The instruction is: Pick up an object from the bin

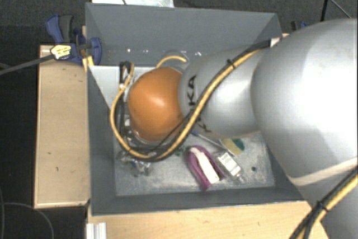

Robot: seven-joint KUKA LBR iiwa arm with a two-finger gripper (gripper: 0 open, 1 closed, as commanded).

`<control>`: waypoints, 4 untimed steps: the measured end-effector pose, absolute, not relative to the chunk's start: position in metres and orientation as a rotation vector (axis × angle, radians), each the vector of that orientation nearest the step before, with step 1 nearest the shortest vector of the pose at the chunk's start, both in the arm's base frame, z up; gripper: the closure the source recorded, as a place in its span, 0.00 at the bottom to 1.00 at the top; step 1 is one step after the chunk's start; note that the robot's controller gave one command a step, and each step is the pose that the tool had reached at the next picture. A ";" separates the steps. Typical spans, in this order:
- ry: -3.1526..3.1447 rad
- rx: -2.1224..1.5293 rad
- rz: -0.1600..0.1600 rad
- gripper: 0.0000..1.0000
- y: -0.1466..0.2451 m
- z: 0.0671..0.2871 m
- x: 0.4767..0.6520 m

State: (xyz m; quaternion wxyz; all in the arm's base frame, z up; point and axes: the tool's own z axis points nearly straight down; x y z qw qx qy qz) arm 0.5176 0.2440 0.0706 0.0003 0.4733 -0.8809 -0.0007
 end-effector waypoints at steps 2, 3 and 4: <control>-2.845 1.348 0.000 0.00 0.221 0.071 0.554; -2.846 1.344 -0.002 1.00 0.222 0.072 0.553; -2.884 1.277 -0.001 1.00 0.237 0.211 0.553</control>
Offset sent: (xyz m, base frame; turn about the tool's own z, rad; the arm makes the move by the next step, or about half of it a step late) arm 0.0000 0.0000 0.0000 0.0000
